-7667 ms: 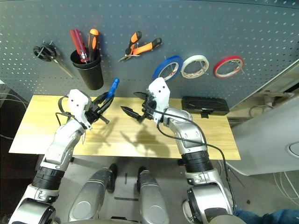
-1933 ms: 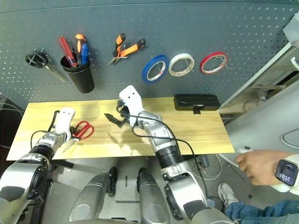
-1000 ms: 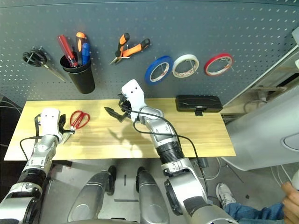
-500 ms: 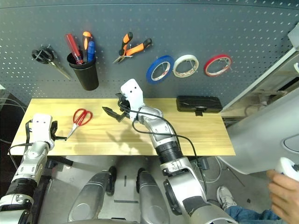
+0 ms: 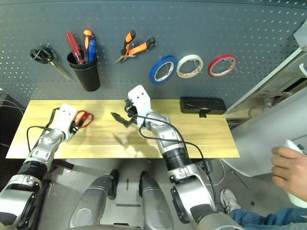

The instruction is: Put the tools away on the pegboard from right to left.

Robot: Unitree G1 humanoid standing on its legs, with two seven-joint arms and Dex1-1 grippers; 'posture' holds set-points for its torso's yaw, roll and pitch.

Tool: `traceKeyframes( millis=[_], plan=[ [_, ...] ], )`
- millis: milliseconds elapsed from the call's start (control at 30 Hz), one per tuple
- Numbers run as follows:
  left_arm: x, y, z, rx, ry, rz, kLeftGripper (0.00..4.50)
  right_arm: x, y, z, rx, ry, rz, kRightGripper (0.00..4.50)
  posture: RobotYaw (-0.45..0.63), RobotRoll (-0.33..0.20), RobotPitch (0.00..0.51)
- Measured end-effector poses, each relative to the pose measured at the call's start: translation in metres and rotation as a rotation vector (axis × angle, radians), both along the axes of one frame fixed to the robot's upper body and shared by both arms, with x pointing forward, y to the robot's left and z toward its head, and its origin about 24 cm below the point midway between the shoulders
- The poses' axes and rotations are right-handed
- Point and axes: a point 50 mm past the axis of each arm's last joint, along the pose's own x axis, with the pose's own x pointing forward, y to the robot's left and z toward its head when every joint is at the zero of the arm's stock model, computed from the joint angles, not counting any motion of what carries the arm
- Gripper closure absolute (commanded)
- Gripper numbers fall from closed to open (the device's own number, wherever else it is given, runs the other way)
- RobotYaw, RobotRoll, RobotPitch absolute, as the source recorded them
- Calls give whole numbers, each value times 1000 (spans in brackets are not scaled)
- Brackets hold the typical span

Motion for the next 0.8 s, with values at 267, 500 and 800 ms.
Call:
traceKeyframes(
  millis=[267, 500, 800],
  plan=[
    [-4, -7, -11, 12, 134, -72, 22, -5, -8, -8, -15, 31, -18, 0, -2, 0, 368],
    [5, -4, -10, -4, 196, -52, 1646, -8, -9, -9, -18, 42, -22, 0, -13, 0, 361],
    [8, 5, -16, -53, 342, 6, 4476, -8, -10, -10, -22, 49, -26, 0, -31, 0, 363]
  ],
)
